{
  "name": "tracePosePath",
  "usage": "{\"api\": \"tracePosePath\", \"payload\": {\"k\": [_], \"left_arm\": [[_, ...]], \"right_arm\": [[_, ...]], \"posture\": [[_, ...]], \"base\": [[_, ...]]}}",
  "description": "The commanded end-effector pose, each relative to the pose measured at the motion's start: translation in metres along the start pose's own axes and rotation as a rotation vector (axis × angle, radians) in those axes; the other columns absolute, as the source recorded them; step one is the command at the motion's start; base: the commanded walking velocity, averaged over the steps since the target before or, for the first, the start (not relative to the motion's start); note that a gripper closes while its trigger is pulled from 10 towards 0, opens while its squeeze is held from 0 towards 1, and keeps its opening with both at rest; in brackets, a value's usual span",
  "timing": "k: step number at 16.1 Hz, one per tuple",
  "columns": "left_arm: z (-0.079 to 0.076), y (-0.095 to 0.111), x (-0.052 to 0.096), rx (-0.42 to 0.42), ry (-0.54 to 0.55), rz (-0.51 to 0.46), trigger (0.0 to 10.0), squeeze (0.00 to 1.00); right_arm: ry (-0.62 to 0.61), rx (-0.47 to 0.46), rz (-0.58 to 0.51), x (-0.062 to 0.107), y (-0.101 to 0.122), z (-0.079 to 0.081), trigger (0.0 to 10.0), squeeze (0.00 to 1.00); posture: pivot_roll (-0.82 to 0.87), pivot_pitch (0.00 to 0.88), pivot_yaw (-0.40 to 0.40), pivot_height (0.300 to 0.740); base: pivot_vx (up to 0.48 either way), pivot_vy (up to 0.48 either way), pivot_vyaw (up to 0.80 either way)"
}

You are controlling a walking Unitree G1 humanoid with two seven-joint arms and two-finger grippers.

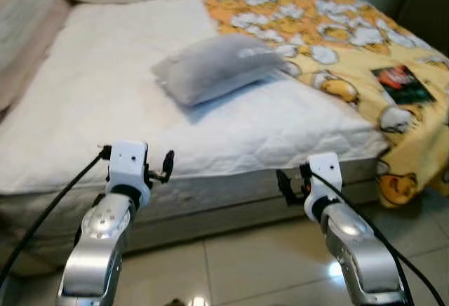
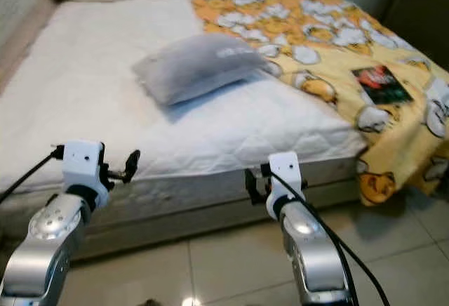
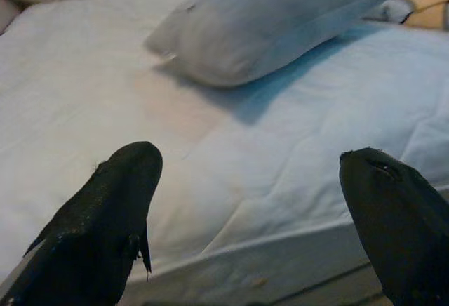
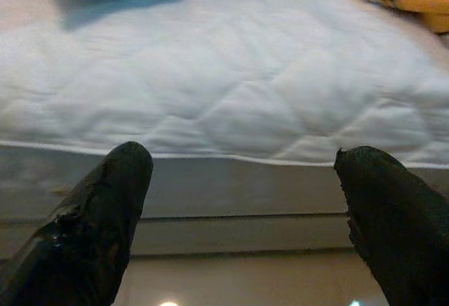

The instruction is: Clean up the room

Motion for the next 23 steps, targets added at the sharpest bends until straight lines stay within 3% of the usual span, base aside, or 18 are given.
{"api": "tracePosePath", "payload": {"k": [1,3,5,6,12,19,23], "left_arm": [[-0.004,0.000,-0.001,-0.002,-0.008,-0.004,10.0,0.00],[-0.001,0.001,-0.002,-0.004,0.003,-0.009,10.0,0.00],[0.000,0.001,-0.003,-0.004,0.007,-0.012,10.0,0.00],[0.000,0.001,-0.003,-0.001,0.008,-0.015,10.0,0.00],[0.004,0.002,-0.003,-0.004,0.013,-0.024,10.0,0.00],[0.005,0.001,-0.002,-0.008,0.013,-0.022,10.0,0.00],[0.006,0.003,-0.003,-0.014,0.012,-0.024,10.0,0.00]], "right_arm": [[-0.049,0.028,-0.022,-0.002,0.005,-0.008,10.0,0.00],[-0.084,0.060,-0.074,-0.003,0.014,-0.010,10.0,0.00],[-0.065,0.028,-0.101,-0.003,0.018,-0.011,10.0,0.00],[-0.070,0.070,-0.120,-0.004,0.020,-0.013,10.0,0.00],[0.007,0.029,-0.113,-0.003,0.017,-0.003,10.0,0.00],[-0.006,-0.018,-0.105,-0.003,0.015,-0.006,10.0,0.00],[-0.002,0.020,-0.128,-0.005,0.019,-0.005,10.0,0.00]], "posture": [[-0.04,0.030,0.006,0.740],[-0.05,0.025,0.006,0.740],[-0.05,0.024,0.006,0.740],[-0.05,0.012,0.008,0.740],[-0.05,0.000,0.014,0.740],[-0.04,0.000,0.012,0.740],[-0.03,0.000,0.017,0.740]], "base": [[0.326,0.000,0.00],[0.322,0.000,0.00],[0.322,0.000,0.00],[0.322,0.000,0.00],[0.322,0.000,0.00],[0.324,0.000,0.00],[0.322,0.000,0.00]]}}
Point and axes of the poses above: a point about 5 cm out from each wrist's last joint towards the gripper, its own x axis pointing back from the gripper into the wrist, its own y axis along the axis of the wrist's last joint, z = x × y, the point moved 2 cm from there along -x, pointing out of the wrist towards the gripper, and after that the axes turned 6 degrees about x, right-handed, at the moved point
